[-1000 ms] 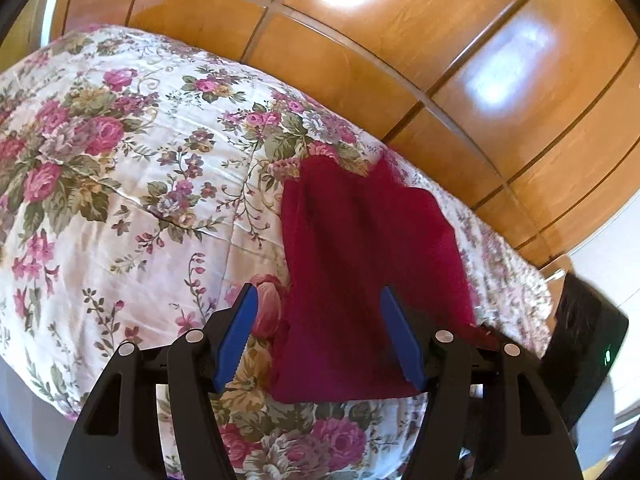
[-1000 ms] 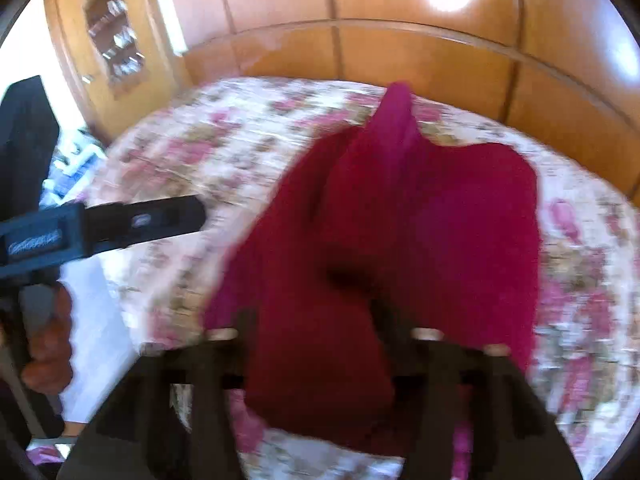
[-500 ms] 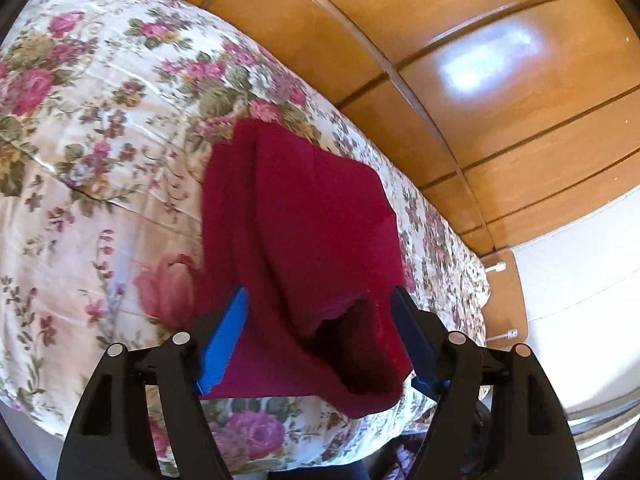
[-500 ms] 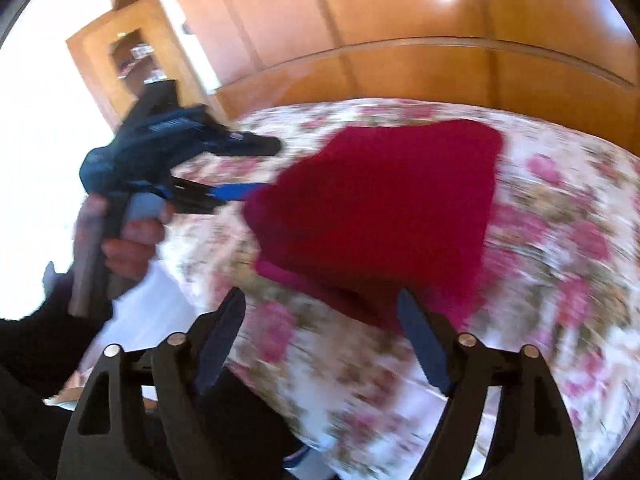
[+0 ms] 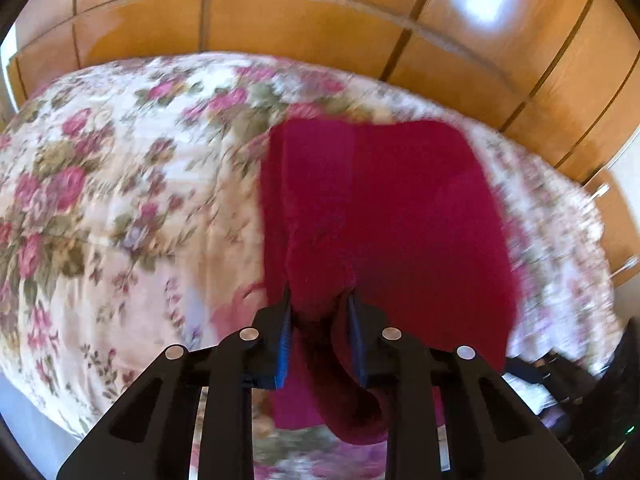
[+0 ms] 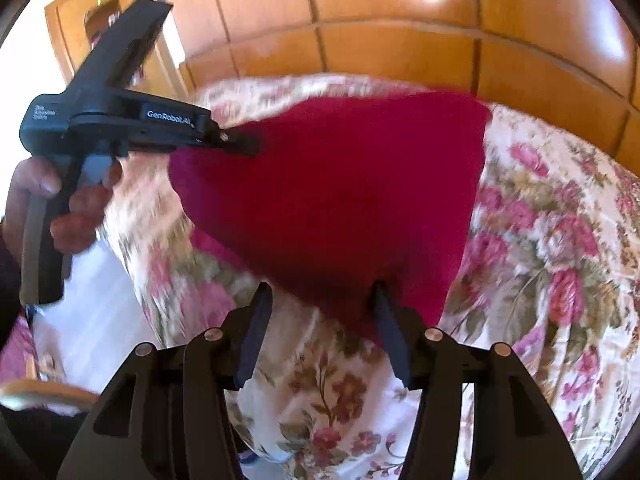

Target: Fold small clothes

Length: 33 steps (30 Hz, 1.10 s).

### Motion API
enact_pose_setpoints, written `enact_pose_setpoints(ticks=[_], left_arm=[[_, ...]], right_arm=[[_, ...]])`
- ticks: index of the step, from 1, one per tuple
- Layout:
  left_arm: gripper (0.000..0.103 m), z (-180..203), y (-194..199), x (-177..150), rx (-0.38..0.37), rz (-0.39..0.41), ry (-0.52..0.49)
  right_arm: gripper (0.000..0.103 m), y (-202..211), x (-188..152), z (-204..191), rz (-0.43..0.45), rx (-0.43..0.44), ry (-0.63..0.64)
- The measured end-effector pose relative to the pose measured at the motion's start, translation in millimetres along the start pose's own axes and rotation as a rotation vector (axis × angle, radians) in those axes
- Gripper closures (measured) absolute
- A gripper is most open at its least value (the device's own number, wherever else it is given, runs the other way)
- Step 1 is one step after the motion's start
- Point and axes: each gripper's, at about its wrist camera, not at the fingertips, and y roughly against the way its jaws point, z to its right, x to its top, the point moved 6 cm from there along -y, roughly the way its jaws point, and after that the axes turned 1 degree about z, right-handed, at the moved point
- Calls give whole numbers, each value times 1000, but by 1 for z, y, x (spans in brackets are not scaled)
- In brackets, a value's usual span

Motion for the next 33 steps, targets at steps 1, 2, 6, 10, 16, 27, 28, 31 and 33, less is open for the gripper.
enact_pose_setpoints(ticks=[1,2,6,10,16,27,28,31,33], left_arm=[[79,-3,-7,-8,0,-1,12],[78,-5,-9,-14,11,32,15],[75,1,7,-21,56,111,12],[72,10,22,-20,109,164,-15],[72,17,35,-16,150,227,-55],[72,17,30,-20,160,229,-64],[72,17,30,-21,158,228,-63],[72,15,25,-23,152,220,-58],[72,14,22,-24,147,218,-57]], right_arm=[[50,-3,-4,1,4,2,0],[50,-3,-6,1,15,3,7],[49,2,1,5,-7,31,0],[45,26,18,17,10,92,-46],[37,61,60,46,134,70,-151],[33,7,127,66,104,11,-171],[33,-1,132,67,94,8,-165],[31,-20,143,70,74,-15,-142],[30,-30,148,72,58,-28,-131]])
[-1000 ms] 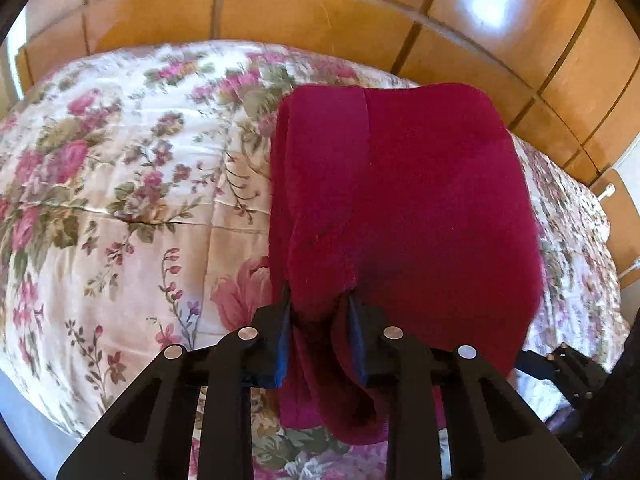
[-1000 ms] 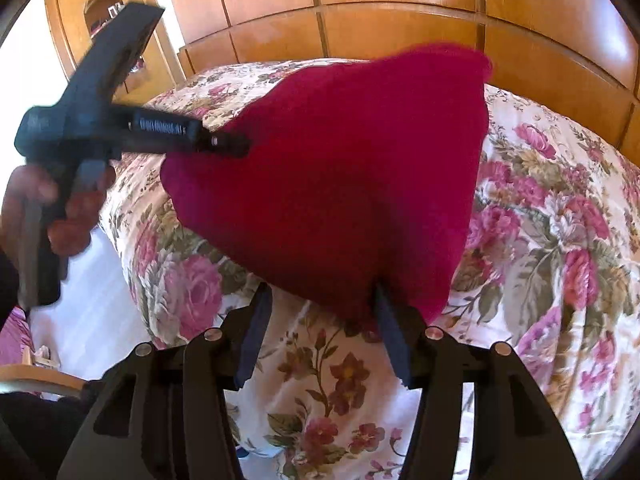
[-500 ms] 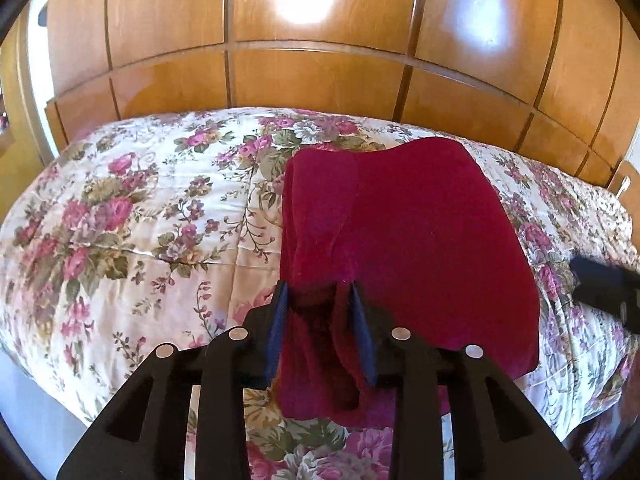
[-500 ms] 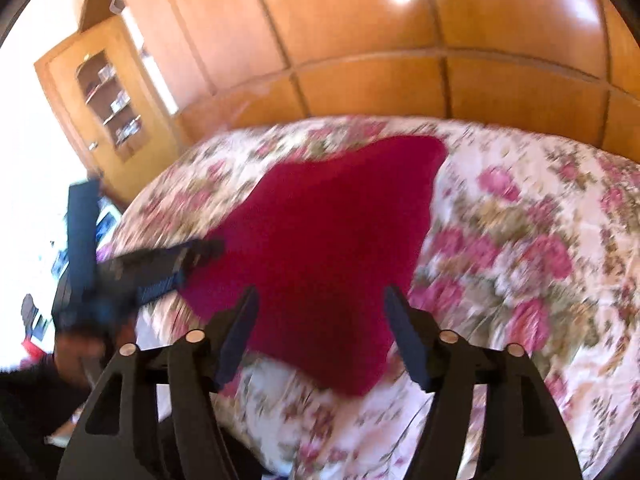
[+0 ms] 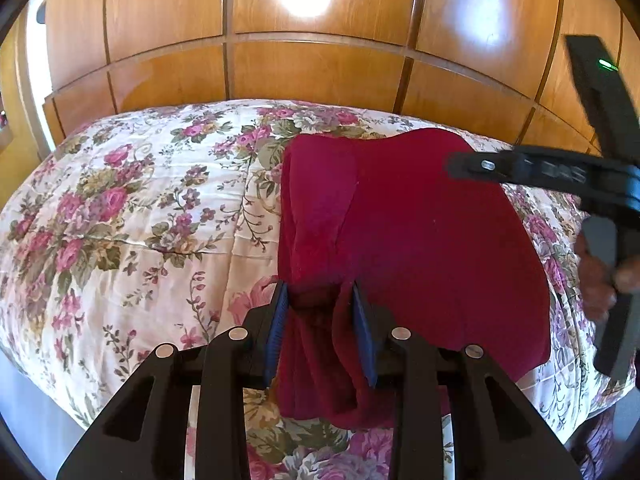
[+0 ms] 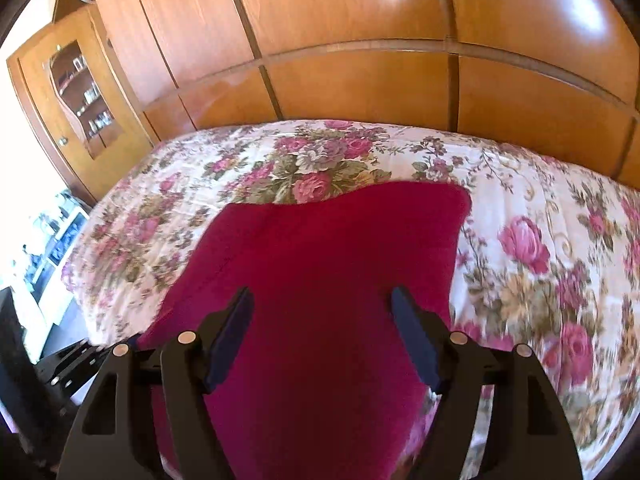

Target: Fold small clothes

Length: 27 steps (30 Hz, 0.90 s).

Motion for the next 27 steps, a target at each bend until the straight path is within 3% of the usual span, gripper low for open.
enact_pose_setpoints(ticks=[6,13,15,18,20,22,27], left_arm=[[72,1,-6,-4,-11,-3,0],[71,0,-6,-6,-13,1,19],[50,-2,-2,-5,17,13,20],[42,-9,7,-3,3,30,43],[33,-14,12,-1,0,46,50],[31,-20,15,2,-9,56,66],[31,-29,-1,11,-171,-13,154]], right_arm=[[26,-56,-7,14,-122,-67,12],[19,-56,-6,15,-96,-57,6],[15,-47,-6,18,-63,-42,-17],[5,-27,-3,18,-8,-33,-47],[3,-12,-2,20,28,-18,-86],[3,5,-7,27,54,31,-151],[3,19,-40,53,23,135,-298]])
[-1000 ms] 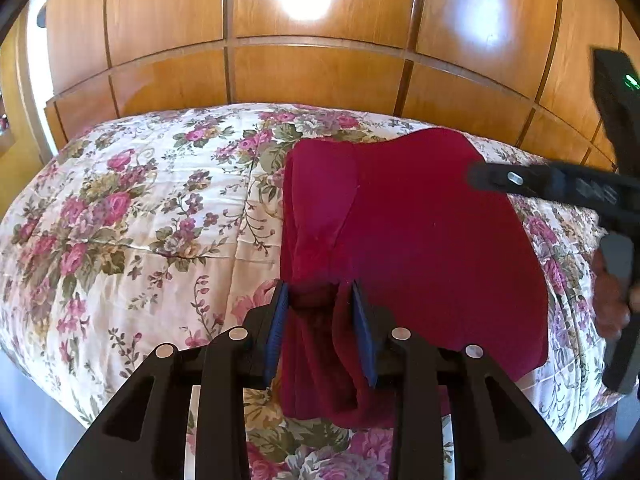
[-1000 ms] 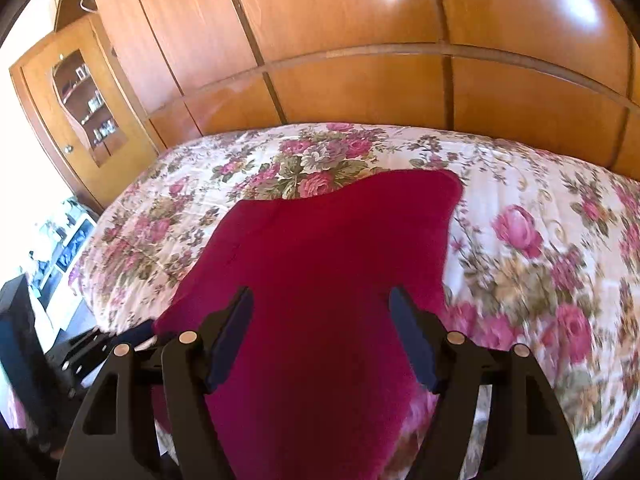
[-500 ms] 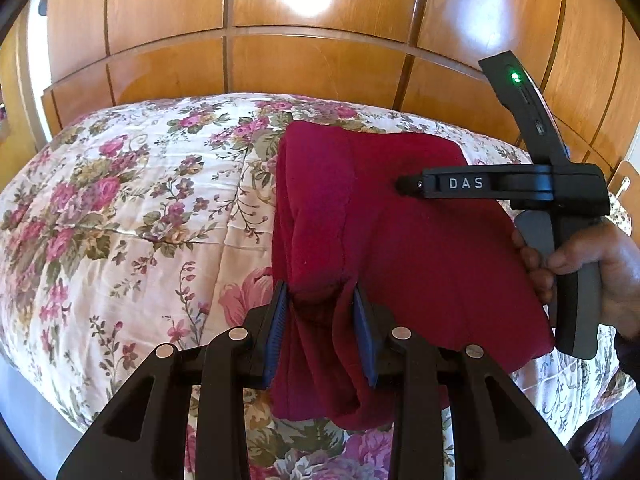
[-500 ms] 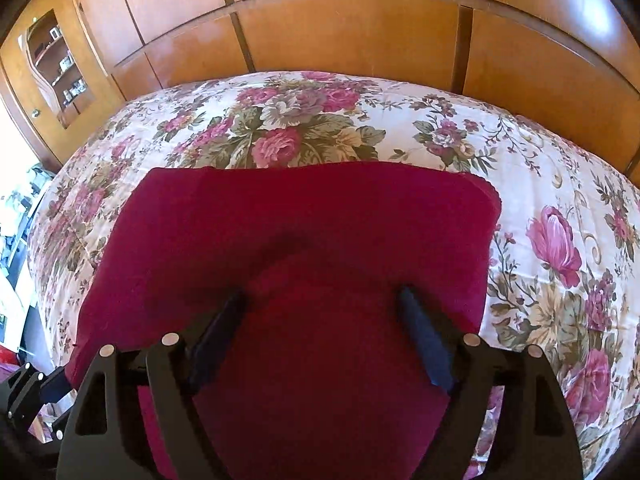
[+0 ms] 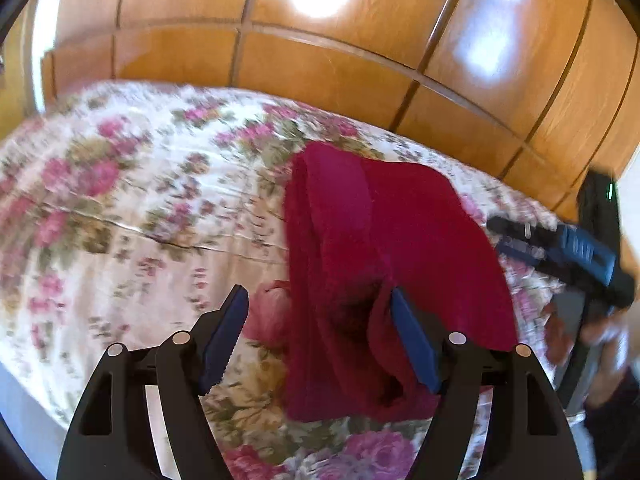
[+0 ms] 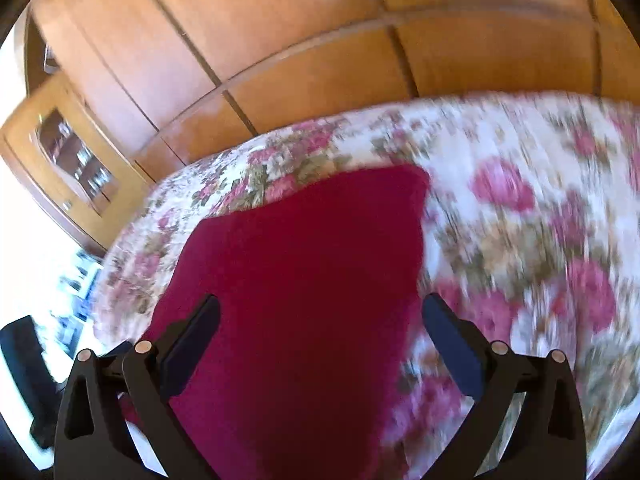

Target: Fold small clothes

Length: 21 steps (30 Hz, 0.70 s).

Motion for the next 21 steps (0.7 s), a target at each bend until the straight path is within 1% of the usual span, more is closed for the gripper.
enact_pose_setpoints(ticks=[2,4,6,8,10,11,12,13,14,15,16,19,21], left_arm=[[31,-2,-11,4,-38,-29,21],[31,-5,-20,8,-40,-41,37],[31,-5,-29,9,-77,-70,43],[31,-5,-43,8,-122,-112,63],[35,-6,-57,5,-166,-146,88],[39,-7,-64,3,-204,-158,106],[45,-7,-68,2,-226,-165,123],[49,-7,-70,1,-246,-169,140],[56,-4,-68,2,-269,-164,139],[60,0,-66,2,-277,-158,128],[61,3,-64,3,-281,-153,115],[63,18,-56,8,-317,-147,96],[64,38,-53,14,-353,-142,68]], right_arm=[[3,-3,-8,9,-20,20,-47],[3,-7,-13,16,-33,36,-81],[3,-13,-16,15,-50,72,-89],[6,-24,-19,11,-75,123,-97],[15,-34,-20,8,-92,158,-104],[19,-37,-20,6,-93,168,-101],[27,-40,-21,4,-98,171,-101],[37,-41,-21,2,-99,167,-96],[43,-39,-21,0,-97,173,-98],[55,-35,-19,-1,-89,177,-100],[60,-27,-17,-6,-71,179,-88],[63,0,-12,-18,-16,161,-21],[63,26,-9,-18,38,155,0]])
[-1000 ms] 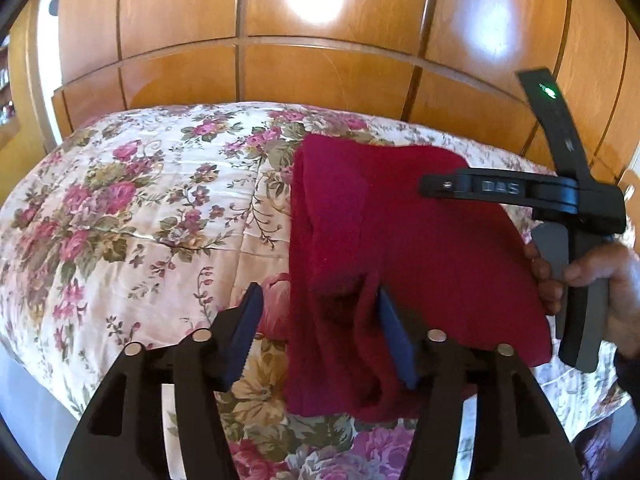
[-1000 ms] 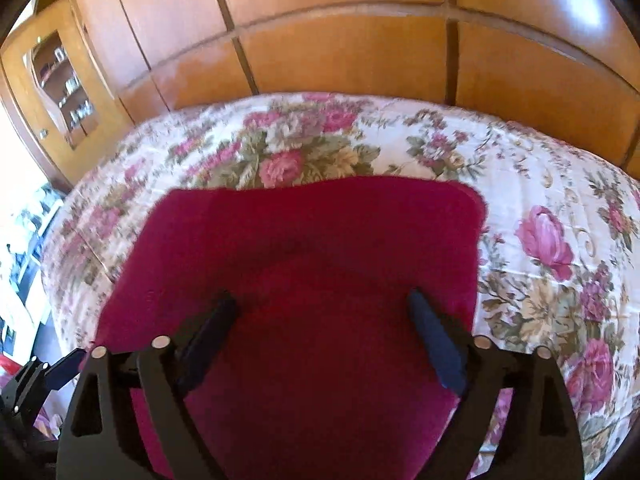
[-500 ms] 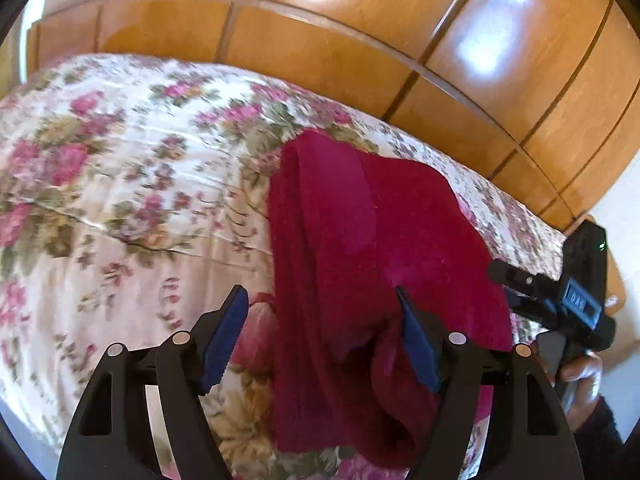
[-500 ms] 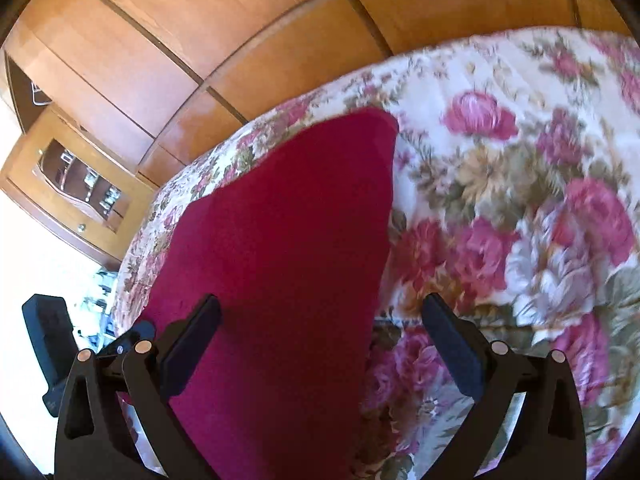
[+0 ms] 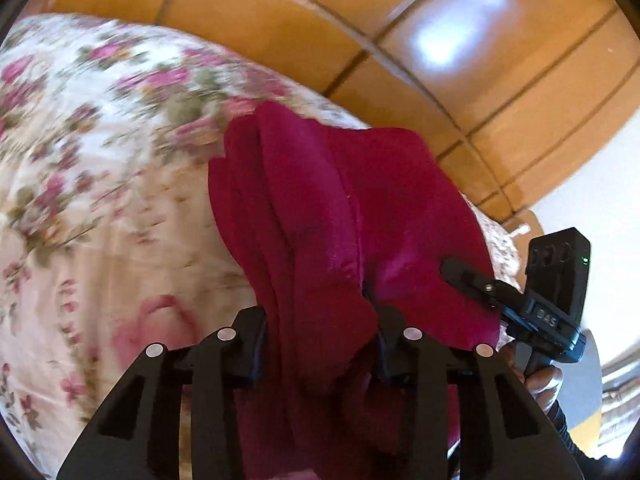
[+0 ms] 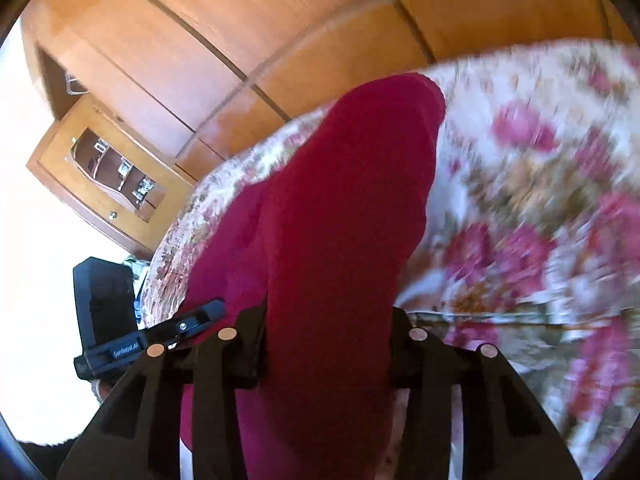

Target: Fold small clothes

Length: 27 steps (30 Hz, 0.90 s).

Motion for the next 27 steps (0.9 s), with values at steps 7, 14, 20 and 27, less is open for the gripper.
enact_pose_setpoints(ticks=[7,14,20,27], left_arm=[[64,132,-53,22,-134,-35,-231],[64,251,-157,-2,-64,-128,-522],[44,250,-230,-39,142,-186,-621],[44,251,-185,-41,181,-85,-667]], right_arm=[[63,135,16,42,242,-174,-9],[61,213,-19,134,351,-449,-200],[47,200,-82,196,318,-535,-372],[23,226,-72,190,348,-600,-374]])
